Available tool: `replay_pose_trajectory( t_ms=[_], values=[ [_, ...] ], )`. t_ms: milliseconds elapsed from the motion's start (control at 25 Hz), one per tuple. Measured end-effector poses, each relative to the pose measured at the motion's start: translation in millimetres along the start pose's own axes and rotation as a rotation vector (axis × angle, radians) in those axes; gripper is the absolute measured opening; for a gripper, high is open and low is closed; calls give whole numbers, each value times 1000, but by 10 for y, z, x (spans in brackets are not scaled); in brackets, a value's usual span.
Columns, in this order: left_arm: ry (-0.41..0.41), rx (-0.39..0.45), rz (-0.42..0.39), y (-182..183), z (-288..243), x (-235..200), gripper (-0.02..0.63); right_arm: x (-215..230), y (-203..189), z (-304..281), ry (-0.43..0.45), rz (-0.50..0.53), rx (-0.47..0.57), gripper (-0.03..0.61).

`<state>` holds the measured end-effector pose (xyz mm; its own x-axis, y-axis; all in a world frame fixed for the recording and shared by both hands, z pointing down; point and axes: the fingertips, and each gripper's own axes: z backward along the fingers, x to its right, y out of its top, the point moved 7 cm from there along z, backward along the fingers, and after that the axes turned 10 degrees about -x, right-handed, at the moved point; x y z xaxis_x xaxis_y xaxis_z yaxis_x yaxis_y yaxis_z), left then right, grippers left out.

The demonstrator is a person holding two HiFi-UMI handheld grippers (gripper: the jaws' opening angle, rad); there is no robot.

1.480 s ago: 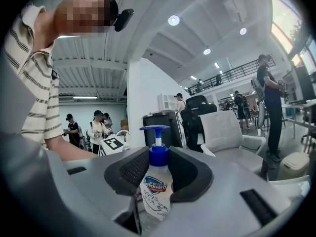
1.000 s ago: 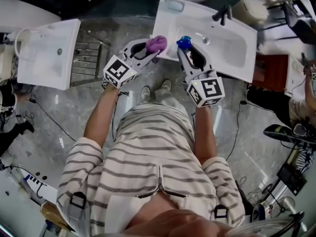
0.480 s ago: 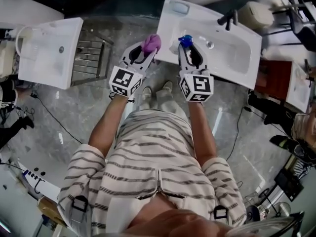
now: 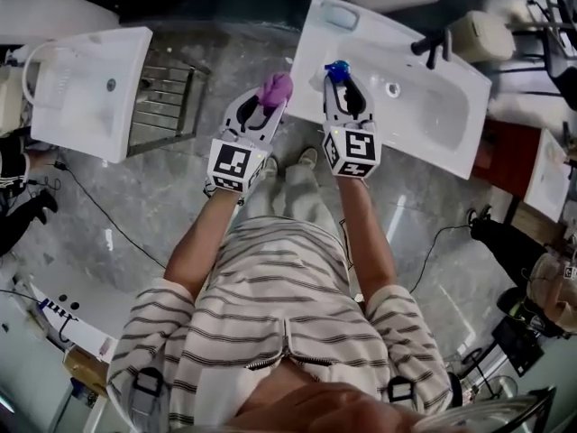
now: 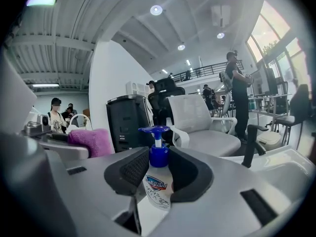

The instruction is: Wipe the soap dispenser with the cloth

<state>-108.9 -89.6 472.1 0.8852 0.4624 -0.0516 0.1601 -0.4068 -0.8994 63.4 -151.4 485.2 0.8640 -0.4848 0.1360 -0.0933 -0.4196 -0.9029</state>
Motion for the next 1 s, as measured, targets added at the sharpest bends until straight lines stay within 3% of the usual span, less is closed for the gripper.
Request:
replay_pose_trajectory(
  t_ms=[480, 1000],
  values=[
    [10, -67, 62, -321, -186, -208, 130, 121, -253, -735, 0, 1, -46, 132],
    [-22, -90, 83, -487, -238, -199, 130, 110, -396, -1030, 27, 25, -69, 127]
  ],
)
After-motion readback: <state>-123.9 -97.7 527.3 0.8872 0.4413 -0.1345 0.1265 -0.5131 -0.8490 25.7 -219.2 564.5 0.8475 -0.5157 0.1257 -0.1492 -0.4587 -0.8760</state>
